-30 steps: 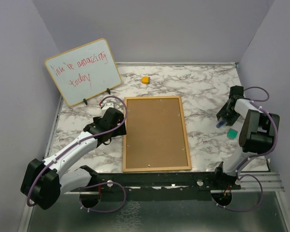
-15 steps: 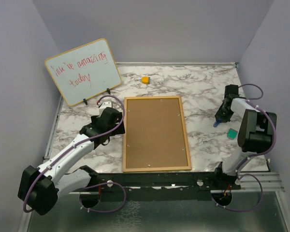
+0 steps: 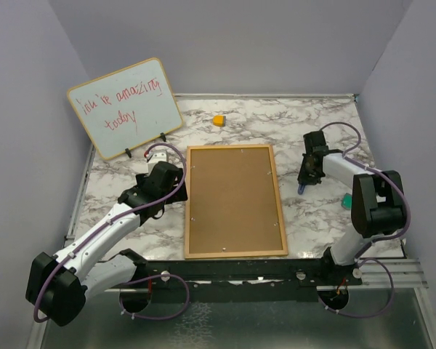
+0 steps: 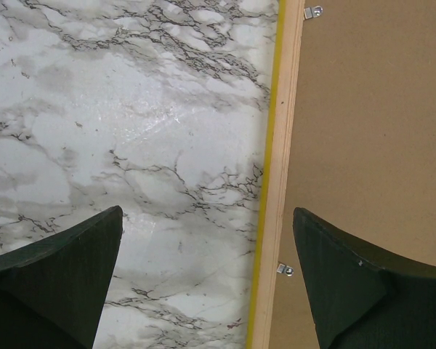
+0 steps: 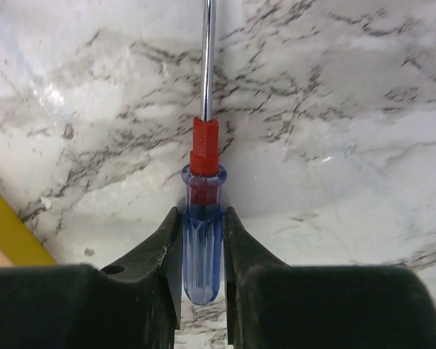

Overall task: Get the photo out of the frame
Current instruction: Move the screwdriver to the center of the board, then pick up the screwdriver from the center of the board.

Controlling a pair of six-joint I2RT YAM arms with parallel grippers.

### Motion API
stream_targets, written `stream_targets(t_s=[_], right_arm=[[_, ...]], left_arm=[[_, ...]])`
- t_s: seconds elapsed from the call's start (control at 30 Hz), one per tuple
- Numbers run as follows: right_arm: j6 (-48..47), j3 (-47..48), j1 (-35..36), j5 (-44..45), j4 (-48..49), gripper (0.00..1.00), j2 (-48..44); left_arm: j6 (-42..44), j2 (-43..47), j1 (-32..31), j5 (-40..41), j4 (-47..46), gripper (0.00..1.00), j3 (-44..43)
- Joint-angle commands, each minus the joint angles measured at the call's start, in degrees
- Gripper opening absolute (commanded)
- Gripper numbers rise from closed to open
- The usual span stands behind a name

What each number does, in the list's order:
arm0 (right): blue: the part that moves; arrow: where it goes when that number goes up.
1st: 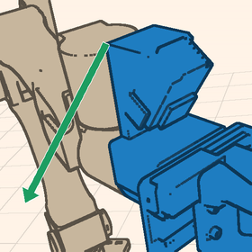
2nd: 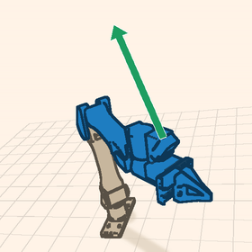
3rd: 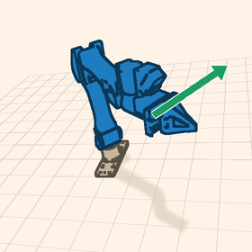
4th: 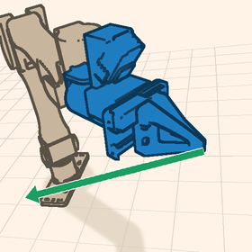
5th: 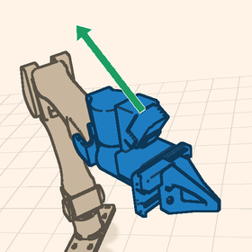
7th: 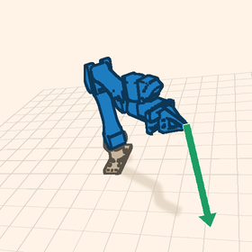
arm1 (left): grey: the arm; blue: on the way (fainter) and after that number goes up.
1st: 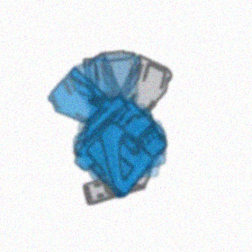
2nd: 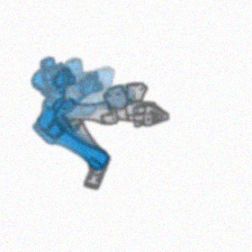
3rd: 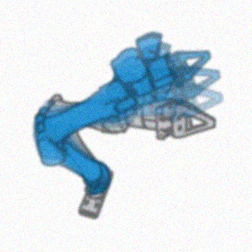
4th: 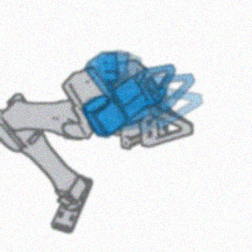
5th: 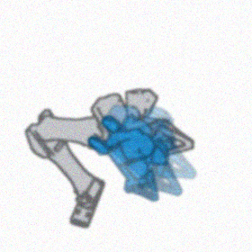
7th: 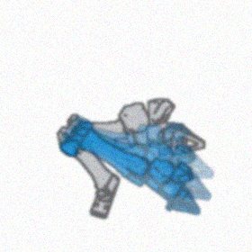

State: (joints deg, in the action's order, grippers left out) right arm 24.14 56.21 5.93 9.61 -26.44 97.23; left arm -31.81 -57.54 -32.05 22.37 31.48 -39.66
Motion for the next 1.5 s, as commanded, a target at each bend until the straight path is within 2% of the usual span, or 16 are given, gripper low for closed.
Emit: stream_targets(t_s=[0.0, 0.07, 0.1, 0.13, 0.2, 0.3, 0.47, 0.63, 0.73, 0.87, 1.07, 1.23, 1.37, 1.47], right_arm=[[1.5, -6.0, 2.6, -4.7, -5.3, 0.19, 0.7], [3.0, -4.6, 4.7, -4.3, -7.3, 0.22, 0.1], [3.8, -4.3, 5.2, -4.4, -7.7, 0.34, -0.2], [4.1, -4.0, 5.5, -4.8, -7.7, 0.40, -0.5], [4.5, -3.5, 5.9, -4.4, -8.0, 0.41, -1.0], [5.0, -2.2, 6.1, -1.2, -10.7, 0.48, -1.3], [7.7, -2.6, 6.2, 2.1, -12.3, 0.65, -5.8], [11.5, -3.6, 6.2, 0.6, -10.7, 0.68, -8.1], [14.0, -4.4, 6.2, -1.1, -7.1, 0.73, -9.2], [16.1, -0.7, 6.2, -1.7, -7.6, 0.81, -6.9], [17.7, 0.5, 6.2, -0.3, -7.3, 0.80, -3.5], [18.3, 1.2, 6.6, 3.0, -9.2, 0.71, -1.3], [18.0, 3.0, 8.7, 9.2, -12.1, 0.66, 0.6], [17.7, 2.8, 8.8, 9.5, -12.1, 0.58, 1.0]], left_arm=[[-0.8, 0.9, 0.0, 1.1, 0.7, 0.99, -1.1], [-0.7, 0.8, 0.0, 1.3, 0.7, 0.99, -1.2], [-0.6, 0.7, 0.0, 1.4, 0.7, 0.99, -1.2], [-0.6, 0.7, 0.0, 1.4, 0.7, 0.99, -1.2], [-0.4, 0.3, 0.0, 2.0, 1.0, 0.99, -1.7], [-0.4, 0.5, 0.0, 2.5, 1.2, 0.99, -1.9], [-0.4, 0.5, 0.0, 2.3, 0.9, 0.99, -1.8], [-0.1, -0.2, 0.0, 2.3, 0.8, 0.99, -1.9], [0.4, -0.5, 0.0, 2.0, 0.6, 0.99, -1.9], [0.8, -0.6, 0.0, 2.1, 0.5, 0.99, -2.1], [0.7, 0.1, 0.0, 2.4, 0.5, 0.99, -1.9], [0.7, 0.1, 0.0, 2.3, 0.5, 0.99, -1.9], [0.6, 0.1, 0.0, 2.7, 0.5, 0.99, -1.8], [0.6, 0.1, 0.0, 2.8, 0.5, 0.99, -1.8]])
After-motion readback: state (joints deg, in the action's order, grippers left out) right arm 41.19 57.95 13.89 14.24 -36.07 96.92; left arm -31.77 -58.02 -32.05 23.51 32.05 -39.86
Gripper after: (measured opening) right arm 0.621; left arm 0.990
